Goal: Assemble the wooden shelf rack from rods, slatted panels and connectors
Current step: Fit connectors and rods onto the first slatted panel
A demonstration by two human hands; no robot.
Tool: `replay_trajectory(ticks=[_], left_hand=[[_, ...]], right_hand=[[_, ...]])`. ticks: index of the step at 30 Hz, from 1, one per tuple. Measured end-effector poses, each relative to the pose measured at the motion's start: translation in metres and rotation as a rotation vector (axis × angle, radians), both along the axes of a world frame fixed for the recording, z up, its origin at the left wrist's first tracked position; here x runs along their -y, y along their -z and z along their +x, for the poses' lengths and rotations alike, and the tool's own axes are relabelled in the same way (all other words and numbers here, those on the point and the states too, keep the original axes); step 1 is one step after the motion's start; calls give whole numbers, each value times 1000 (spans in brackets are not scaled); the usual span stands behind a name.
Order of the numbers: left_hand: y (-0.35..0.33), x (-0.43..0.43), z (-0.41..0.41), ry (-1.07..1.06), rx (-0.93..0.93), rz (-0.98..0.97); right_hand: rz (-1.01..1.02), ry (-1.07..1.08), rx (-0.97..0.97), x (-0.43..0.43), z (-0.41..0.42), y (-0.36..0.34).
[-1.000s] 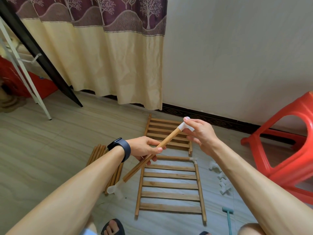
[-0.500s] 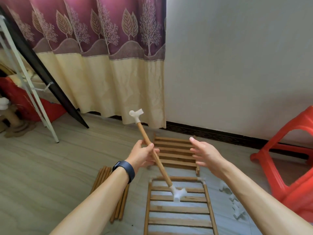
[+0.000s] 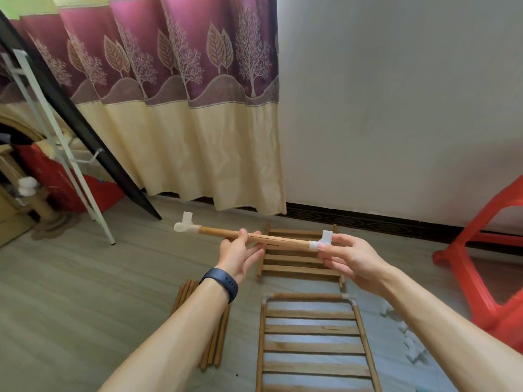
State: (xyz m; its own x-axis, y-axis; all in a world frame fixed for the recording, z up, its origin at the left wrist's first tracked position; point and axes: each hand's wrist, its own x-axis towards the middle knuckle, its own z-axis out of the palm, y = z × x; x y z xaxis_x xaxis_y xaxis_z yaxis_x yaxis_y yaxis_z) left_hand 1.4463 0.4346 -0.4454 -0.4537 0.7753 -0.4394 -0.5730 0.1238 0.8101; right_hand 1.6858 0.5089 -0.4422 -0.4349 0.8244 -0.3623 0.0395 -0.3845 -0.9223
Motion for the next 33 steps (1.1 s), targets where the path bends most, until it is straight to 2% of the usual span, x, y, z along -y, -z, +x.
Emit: replay_trajectory(ticks=[4, 8, 13, 17, 24, 33], left_hand=[[1, 2, -7, 53, 9, -35], [4, 9, -29, -79, 43, -22], [2, 23, -54, -148, 84, 53], [1, 30, -60, -146, 45, 62], [0, 30, -58, -118, -4, 11], [18, 20, -37, -103, -46, -71]], right_hand=[[-5, 99, -98, -4, 5, -3], [-23, 206, -142, -11, 16, -2], [-65, 206, -168, -20, 30, 3], [-77, 205, -199, -22, 32, 4], [-73, 212, -190, -23, 33, 5], [-43, 198, -29, -28, 52, 17]])
